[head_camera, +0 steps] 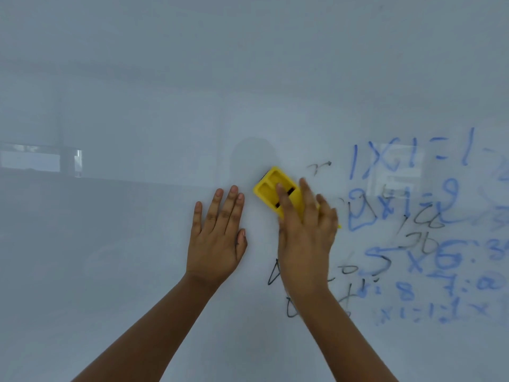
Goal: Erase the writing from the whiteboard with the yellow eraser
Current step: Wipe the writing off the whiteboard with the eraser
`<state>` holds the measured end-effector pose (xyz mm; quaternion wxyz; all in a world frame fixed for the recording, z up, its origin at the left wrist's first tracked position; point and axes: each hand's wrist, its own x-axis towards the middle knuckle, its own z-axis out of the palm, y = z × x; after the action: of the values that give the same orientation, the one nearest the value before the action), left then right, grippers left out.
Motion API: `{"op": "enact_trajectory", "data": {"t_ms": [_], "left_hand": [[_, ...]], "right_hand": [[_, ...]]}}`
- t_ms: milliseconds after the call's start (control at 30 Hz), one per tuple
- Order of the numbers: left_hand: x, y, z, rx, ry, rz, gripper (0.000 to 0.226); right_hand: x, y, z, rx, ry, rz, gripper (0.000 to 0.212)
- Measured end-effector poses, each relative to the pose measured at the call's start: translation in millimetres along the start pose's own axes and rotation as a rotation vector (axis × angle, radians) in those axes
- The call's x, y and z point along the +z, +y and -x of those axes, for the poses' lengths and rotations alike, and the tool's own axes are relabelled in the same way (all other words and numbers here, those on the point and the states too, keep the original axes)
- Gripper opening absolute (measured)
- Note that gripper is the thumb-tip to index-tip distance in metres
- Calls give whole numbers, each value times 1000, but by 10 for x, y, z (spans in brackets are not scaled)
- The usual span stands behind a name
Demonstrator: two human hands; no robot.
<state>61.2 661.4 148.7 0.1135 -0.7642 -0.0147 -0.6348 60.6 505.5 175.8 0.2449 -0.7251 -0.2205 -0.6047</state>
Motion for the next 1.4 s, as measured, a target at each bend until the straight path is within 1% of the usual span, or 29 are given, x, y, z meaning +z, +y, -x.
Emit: {"op": "enact_trajectory", "data": {"t_ms": [33,100,167,233,300,400,500,533,600,700,767,800,867,967,1033,1067,1133,1200,1267,1333,1400], "left_hand": [[-2,-3,1,3,-1,6,56],[0,-7,8,6,-7,10,56],[3,-8,15,3,-14,3,57],[3,-3,21,3,-17,1,57],[4,-4,25,5,-15,3,58],[0,1,19,8,-5,7,57],[-4,4,14,8,2,6,57],[-3,2,14,8,3,9,57],[-4,7,17,5,-2,10,57],[-5,3,24,-2,-10,7,59],[-4,9,24,0,-13,10,59],[-2,3,25,1,-12,13,59],[4,8,20,2,-7,11,59],[1,3,23,6,0,2,58],[1,-4,30,12,0,2,58],[2,-3,35,14,-2,4,58],[4,2,42,7,-1,7,58],[8,6,45,0,3,7,58],[14,4,50,0,5,11,57],[18,3,56,0,6,15,57],[19,3,52,0,14,12,57]], "right_hand": [[10,5,144,-34,-33,11,69],[-31,142,304,-28,-70,32,73],[-130,334,176,68,-37,34,65],[-209,432,-126,170,14,17,56],[-194,406,-367,192,44,21,54],[-74,219,-336,78,47,64,58],[22,128,93,-109,-15,97,71],[16,166,216,-136,-37,99,75],[-66,340,265,-97,-55,112,76],[-205,514,-58,123,-2,88,60],[-203,484,-365,209,37,52,57],[-167,409,-465,217,47,48,57],[-77,253,-502,153,62,68,59],[33,148,-143,-10,34,99,70],[20,256,152,-44,-3,123,76],[-24,358,227,-28,-10,135,74],[-142,556,172,57,-8,132,64],[-233,635,-111,185,11,104,57],[-248,561,-422,267,30,90,56],[-188,390,-556,239,43,104,57],[-95,200,-445,125,59,113,61]]}}
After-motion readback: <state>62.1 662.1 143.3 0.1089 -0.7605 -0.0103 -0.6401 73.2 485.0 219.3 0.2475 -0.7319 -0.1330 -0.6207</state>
